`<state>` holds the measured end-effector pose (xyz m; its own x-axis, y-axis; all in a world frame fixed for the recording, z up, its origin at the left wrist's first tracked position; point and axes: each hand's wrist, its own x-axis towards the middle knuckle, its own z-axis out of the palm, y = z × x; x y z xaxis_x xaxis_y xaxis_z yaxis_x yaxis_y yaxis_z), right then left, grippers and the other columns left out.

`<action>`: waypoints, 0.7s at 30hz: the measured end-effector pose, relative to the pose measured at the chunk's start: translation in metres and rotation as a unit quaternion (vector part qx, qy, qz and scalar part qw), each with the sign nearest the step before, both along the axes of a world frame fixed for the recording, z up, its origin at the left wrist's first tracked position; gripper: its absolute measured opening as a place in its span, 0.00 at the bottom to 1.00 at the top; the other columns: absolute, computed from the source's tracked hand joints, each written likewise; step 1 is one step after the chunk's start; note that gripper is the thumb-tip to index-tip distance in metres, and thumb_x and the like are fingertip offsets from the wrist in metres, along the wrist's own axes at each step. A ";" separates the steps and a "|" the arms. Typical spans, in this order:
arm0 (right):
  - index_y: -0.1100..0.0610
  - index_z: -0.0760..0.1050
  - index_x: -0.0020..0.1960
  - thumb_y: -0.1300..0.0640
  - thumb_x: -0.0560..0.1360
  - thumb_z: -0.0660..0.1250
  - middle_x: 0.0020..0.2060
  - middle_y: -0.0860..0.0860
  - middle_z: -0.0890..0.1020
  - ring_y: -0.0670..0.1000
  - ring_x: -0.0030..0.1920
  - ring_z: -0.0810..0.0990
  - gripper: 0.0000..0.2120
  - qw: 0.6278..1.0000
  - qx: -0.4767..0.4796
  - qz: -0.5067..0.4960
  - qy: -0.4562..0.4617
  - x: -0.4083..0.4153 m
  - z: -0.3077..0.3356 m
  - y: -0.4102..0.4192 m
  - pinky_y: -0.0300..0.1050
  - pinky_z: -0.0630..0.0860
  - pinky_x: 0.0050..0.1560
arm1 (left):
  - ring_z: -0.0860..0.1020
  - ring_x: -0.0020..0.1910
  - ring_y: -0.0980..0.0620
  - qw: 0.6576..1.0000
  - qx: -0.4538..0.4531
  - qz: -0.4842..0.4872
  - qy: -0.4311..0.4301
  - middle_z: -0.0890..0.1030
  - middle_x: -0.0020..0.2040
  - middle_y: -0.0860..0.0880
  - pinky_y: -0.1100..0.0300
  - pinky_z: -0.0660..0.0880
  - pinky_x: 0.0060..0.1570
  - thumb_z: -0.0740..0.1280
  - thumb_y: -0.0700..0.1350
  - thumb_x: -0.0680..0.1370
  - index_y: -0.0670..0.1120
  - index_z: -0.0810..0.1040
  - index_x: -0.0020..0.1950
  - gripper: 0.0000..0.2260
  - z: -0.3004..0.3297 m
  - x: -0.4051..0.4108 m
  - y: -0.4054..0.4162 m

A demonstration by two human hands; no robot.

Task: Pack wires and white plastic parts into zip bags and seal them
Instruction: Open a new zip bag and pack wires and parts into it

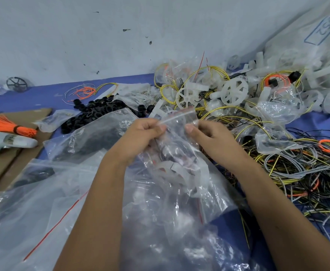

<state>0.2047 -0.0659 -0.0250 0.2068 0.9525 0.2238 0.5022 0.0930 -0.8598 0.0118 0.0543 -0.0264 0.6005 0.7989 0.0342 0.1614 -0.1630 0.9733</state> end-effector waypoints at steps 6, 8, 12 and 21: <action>0.58 0.82 0.52 0.41 0.71 0.75 0.47 0.56 0.87 0.50 0.46 0.85 0.22 0.969 -0.153 0.168 0.102 -0.004 0.008 -0.004 0.42 0.79 0.44 | 0.79 0.41 0.48 0.988 -0.019 0.105 -0.116 0.82 0.42 0.43 0.56 0.76 0.46 0.65 0.44 0.84 0.37 0.83 0.47 0.13 0.001 0.012 -0.002; 0.59 0.82 0.48 0.48 0.72 0.76 0.43 0.56 0.86 0.52 0.42 0.85 0.15 0.969 -0.156 0.147 0.125 -0.005 0.010 -0.004 0.43 0.79 0.42 | 0.75 0.36 0.49 0.986 0.015 0.129 -0.102 0.78 0.36 0.44 0.58 0.73 0.41 0.66 0.47 0.84 0.34 0.77 0.43 0.17 -0.002 0.017 -0.004; 0.61 0.83 0.40 0.58 0.74 0.73 0.36 0.60 0.85 0.55 0.35 0.81 0.07 0.967 -0.146 -0.003 0.211 0.000 0.014 0.005 0.46 0.77 0.39 | 0.82 0.34 0.55 0.973 0.033 0.202 -0.107 0.83 0.37 0.52 0.59 0.78 0.39 0.67 0.56 0.82 0.43 0.77 0.45 0.17 0.007 0.023 -0.001; 0.56 0.71 0.45 0.62 0.79 0.65 0.40 0.52 0.75 0.50 0.36 0.75 0.05 0.947 -0.027 -0.178 0.265 0.040 0.097 0.121 0.43 0.78 0.38 | 0.80 0.47 0.49 0.963 -0.062 0.226 -0.130 0.83 0.50 0.52 0.47 0.77 0.52 0.57 0.66 0.72 0.56 0.76 0.57 0.21 0.039 0.053 0.020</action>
<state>0.2446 0.0553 0.0722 0.5870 0.8081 -0.0480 -0.0105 -0.0516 -0.9986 0.0648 0.0744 0.0124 0.1744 0.9844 0.0241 -0.0629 -0.0133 0.9979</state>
